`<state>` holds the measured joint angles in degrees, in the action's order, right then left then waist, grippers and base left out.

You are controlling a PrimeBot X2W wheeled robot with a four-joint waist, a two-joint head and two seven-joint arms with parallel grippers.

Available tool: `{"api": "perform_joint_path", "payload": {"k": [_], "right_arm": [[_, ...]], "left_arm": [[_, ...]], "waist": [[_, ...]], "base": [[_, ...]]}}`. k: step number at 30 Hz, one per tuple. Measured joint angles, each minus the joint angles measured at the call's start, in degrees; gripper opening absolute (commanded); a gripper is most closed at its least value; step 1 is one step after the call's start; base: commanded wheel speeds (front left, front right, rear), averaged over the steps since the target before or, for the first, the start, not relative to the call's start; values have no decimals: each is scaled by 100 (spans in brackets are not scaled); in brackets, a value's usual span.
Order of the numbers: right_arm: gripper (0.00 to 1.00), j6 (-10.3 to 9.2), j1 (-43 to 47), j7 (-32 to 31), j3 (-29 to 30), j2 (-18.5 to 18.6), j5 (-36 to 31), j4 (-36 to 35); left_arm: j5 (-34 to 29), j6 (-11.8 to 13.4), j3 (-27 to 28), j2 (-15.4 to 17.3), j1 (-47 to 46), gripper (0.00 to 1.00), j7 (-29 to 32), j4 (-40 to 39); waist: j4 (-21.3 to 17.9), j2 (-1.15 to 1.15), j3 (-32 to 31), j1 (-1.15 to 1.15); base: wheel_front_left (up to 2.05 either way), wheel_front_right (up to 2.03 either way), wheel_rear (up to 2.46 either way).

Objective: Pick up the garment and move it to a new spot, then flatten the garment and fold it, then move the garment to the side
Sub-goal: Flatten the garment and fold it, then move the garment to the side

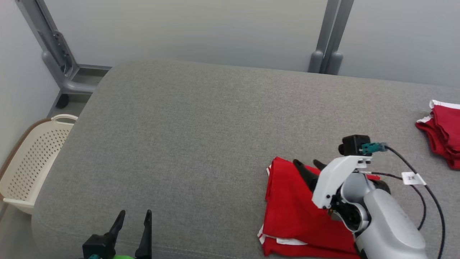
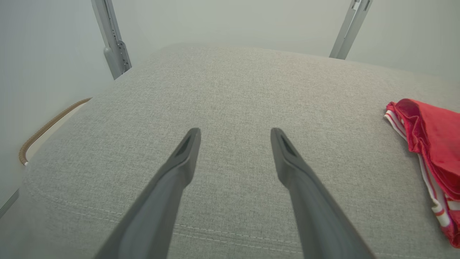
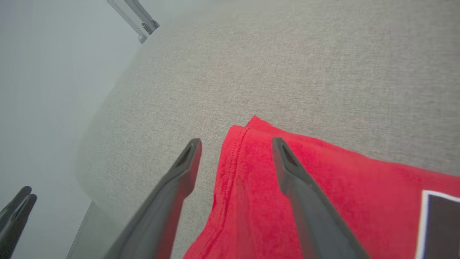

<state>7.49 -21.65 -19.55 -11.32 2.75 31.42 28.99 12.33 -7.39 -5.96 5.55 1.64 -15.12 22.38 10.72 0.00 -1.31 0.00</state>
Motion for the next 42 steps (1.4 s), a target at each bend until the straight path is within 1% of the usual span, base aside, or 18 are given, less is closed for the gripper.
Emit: {"api": "perform_joint_path", "payload": {"k": [4,9,12,16,20,28,30,33,40,41,42], "right_arm": [[100,-1,343,-244,892,4,-726,-390],[100,-1,907,-709,1831,8,-1104,-1224],[100,-1,1217,-944,2165,9,-1148,-1615],[100,0,1522,-1150,2306,12,-1088,-1859],[100,-1,1650,-1170,2280,8,-1003,-1838],[100,0,1406,-1036,2237,7,-949,-1306],[100,0,1314,-1027,2251,7,-950,-1134],[100,-1,1272,-1028,2315,3,-1122,-894],[100,0,1138,-956,2373,5,-1123,-460],[92,0,1107,-961,2383,7,-1120,-385],[55,0,1064,-985,2391,12,-1107,-293]], "left_arm": [[-20,0,23,-26,76,100,0,-15],[-37,1,15,-71,121,100,0,-27],[-37,1,-2,-92,122,100,0,-33],[-38,0,-34,-111,122,100,0,-42],[-40,0,-45,-113,116,100,0,-60],[-52,0,-82,-100,-5,100,0,-115],[-52,0,-89,-99,-54,100,0,-143],[-51,0,-122,-93,-118,100,0,-149],[-35,0,-140,-83,-202,100,0,-111],[-31,0,-142,-79,-204,100,0,-102],[-27,0,-145,-75,-208,100,0,-96]], "waist": [[-116,0,-49,0],[-284,0,-89,0],[-384,0,-96,0],[-489,0,-83,0],[-538,0,-22,0],[-537,0,198,0],[-517,0,261,0],[-474,0,342,0],[-353,0,478,0],[-338,0,493,0],[-322,0,505,0]], "base": [[0,0,0],[0,0,0],[0,0,0],[0,0,0],[0,0,0],[0,0,0],[0,0,0],[0,0,0],[0,0,0],[0,0,0],[0,0,0]]}}
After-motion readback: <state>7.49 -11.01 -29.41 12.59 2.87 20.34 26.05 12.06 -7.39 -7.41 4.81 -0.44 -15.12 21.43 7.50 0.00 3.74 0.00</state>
